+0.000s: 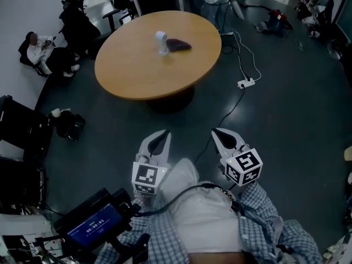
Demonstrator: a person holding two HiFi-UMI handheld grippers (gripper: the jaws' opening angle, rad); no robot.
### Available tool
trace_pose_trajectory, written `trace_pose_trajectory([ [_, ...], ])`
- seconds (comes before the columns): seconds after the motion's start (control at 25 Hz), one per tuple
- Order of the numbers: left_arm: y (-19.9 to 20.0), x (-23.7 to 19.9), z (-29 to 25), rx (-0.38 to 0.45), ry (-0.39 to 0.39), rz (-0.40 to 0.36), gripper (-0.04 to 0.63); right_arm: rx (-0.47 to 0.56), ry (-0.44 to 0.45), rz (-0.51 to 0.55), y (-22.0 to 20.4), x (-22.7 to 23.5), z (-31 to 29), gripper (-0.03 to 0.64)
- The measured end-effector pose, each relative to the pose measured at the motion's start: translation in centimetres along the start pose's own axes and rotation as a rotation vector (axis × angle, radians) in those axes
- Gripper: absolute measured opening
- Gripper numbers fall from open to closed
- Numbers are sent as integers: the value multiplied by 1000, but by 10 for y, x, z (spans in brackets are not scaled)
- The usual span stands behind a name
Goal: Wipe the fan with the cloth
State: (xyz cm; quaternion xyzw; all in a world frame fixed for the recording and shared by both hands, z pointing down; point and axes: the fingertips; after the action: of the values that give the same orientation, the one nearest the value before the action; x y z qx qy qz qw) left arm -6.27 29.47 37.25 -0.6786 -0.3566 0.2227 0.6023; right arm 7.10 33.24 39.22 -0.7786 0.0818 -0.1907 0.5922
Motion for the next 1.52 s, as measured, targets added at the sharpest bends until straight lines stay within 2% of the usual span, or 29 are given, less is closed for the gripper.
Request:
trace_pose_trajectory([
  [0.16, -2, 5, 0, 8, 0, 2, 0, -8, -28, 0, -4, 10, 7, 3],
  [0.36, -12, -21, -21, 12, -3, 17, 0, -17, -66, -12, -5, 31, -23, 3],
  [0.6, -13, -27, -19, 13, 12, 14, 0, -9, -55, -8, -3, 24, -23, 3],
  [0.84, -16, -90, -98, -16, 9, 44, 0, -20, -61, 37, 39, 77, -104, 3],
  [0.96, -16, -123, -125, -25, 9, 60, 0, -26, -77, 27, 52, 97, -139, 3],
  [1.28, -33, -197, -180, -73, 10, 54, 0, -50, -67, 5, 70, 126, -234, 3],
  [1.52, -43, -232, -211, -103, -11, 97, 0, -115, -86, 5, 71, 138, -272, 3],
])
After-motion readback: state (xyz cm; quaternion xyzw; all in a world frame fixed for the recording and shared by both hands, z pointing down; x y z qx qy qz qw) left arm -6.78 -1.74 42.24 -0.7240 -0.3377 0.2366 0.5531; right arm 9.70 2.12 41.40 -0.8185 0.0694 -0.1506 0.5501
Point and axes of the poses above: the fingertips, and each gripper's own axes: z backward along the fingers, x to its right, y out of its top, and after that the axes turned 1 degree about -z, right-handed
